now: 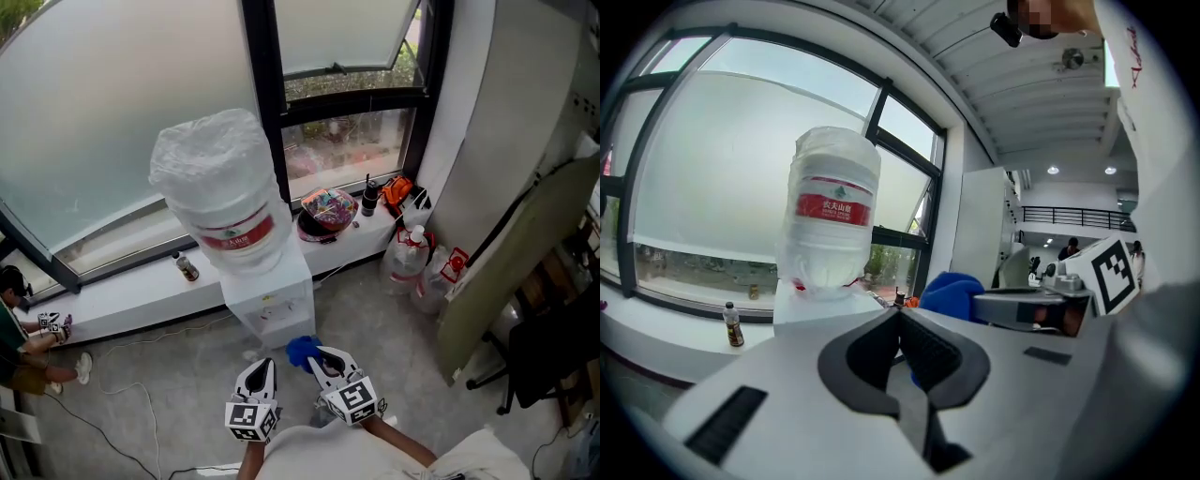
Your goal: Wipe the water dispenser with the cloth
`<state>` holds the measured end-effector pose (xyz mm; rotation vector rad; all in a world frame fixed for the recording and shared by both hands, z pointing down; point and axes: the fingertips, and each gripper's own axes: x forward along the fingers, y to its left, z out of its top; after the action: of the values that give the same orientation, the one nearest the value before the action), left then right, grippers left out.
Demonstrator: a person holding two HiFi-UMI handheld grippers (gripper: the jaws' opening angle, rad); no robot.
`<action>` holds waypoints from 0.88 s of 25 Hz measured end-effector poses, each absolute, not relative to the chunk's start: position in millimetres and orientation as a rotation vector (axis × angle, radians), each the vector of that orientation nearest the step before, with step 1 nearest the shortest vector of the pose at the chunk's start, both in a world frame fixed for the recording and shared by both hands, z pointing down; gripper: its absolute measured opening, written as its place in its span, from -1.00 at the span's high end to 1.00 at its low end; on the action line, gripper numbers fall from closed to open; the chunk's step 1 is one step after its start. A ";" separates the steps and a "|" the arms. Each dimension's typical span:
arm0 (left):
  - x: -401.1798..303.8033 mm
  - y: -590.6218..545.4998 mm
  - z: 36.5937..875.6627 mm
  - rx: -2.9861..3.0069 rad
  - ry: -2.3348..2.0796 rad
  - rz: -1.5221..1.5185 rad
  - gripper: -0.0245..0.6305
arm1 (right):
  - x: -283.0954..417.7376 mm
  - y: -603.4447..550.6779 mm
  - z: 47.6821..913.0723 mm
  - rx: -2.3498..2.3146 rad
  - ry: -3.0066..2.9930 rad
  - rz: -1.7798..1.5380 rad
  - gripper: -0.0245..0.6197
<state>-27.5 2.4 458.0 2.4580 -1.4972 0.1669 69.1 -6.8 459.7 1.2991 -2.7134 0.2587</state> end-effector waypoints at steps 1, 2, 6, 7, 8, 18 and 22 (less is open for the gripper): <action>-27.7 9.7 458.4 2.459 -1.494 0.162 0.89 | 68.6 4.2 458.7 1.292 -2.715 0.258 0.76; -28.6 18.1 459.1 2.458 -1.491 0.159 0.89 | 67.0 15.9 458.2 1.283 -2.716 0.259 0.76; -36.0 60.1 464.2 2.453 -1.471 0.150 0.89 | 55.9 67.0 461.0 1.260 -2.715 0.245 0.76; -39.1 72.4 465.9 2.449 -1.469 0.148 0.89 | 52.3 79.6 462.1 1.256 -2.714 0.243 0.76; -42.8 85.5 467.6 2.443 -1.470 0.145 0.89 | 48.6 92.0 463.3 1.255 -2.714 0.246 0.76; -70.0 213.3 483.2 2.399 -1.503 0.156 0.89 | 15.7 201.0 464.8 1.244 -2.755 0.276 0.76; -65.0 245.4 482.2 2.419 -1.497 0.136 0.89 | 14.3 232.9 459.7 1.253 -2.770 0.249 0.77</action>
<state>-65.0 245.4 482.2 2.4186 -1.4967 0.1359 14.3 232.9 459.7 1.2533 -2.7701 0.2494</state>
